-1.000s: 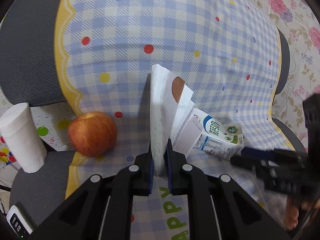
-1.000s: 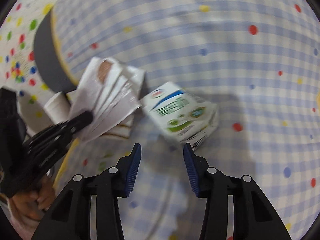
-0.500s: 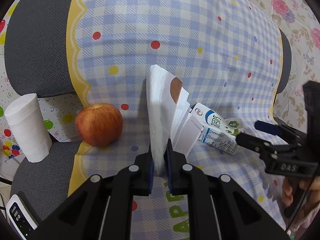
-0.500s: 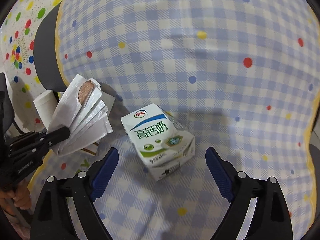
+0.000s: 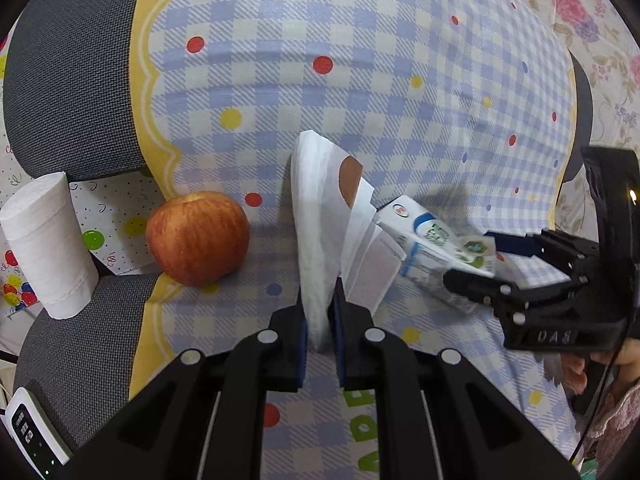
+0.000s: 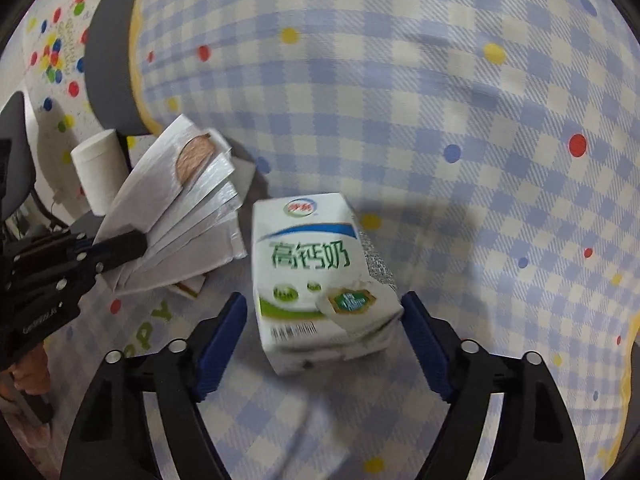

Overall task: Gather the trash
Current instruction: 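Grasp the white milk carton with the right tool and lift it, then carry the paper and milk carton over the wastebasket and open both tools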

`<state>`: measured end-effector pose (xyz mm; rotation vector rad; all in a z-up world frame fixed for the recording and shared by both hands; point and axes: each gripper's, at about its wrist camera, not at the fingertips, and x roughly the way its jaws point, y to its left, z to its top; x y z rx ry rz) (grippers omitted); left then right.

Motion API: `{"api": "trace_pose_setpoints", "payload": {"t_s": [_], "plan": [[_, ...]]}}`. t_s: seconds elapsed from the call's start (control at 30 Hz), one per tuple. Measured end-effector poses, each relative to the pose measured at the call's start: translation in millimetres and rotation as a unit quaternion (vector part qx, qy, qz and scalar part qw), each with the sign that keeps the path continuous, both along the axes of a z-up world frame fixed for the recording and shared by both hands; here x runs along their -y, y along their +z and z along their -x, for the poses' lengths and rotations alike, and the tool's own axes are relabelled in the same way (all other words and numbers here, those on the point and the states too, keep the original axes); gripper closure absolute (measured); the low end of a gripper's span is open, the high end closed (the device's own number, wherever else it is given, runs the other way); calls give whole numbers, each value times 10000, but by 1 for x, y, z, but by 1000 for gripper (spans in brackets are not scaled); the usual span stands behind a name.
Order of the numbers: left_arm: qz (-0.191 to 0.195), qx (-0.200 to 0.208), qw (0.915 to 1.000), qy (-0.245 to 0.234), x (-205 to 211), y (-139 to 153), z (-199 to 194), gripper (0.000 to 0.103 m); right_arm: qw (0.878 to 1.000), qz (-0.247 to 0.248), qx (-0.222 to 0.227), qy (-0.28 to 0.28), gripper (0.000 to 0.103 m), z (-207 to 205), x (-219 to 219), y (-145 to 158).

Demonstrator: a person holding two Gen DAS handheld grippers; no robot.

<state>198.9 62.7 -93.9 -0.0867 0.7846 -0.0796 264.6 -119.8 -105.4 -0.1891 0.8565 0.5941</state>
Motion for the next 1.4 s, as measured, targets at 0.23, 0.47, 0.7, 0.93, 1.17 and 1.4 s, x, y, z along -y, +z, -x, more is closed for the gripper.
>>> {"api": "trace_pose_setpoints", "payload": {"t_s": [0.23, 0.47, 0.7, 0.93, 1.17, 1.4], "plan": [[50, 84, 10000, 15, 0, 10, 16, 94, 9987, -201, 164, -442, 35, 37, 0, 9], [136, 140, 9996, -215, 15, 18, 45, 94, 9905, -505, 307, -1242, 35, 90, 27, 36], [222, 297, 9973, -627, 49, 31, 73, 94, 9790, -712, 708, -1772, 35, 156, 68, 67], [251, 507, 9917, -1158, 94, 45, 104, 94, 9628, -604, 1187, -2353, 35, 217, 106, 83], [319, 610, 9812, -1802, 144, 52, 138, 94, 9410, -600, 1347, -3048, 35, 274, 159, 86], [416, 664, 9671, -2420, 192, 56, 167, 94, 9137, -324, 1564, -3737, 35, 330, 202, 91]]}}
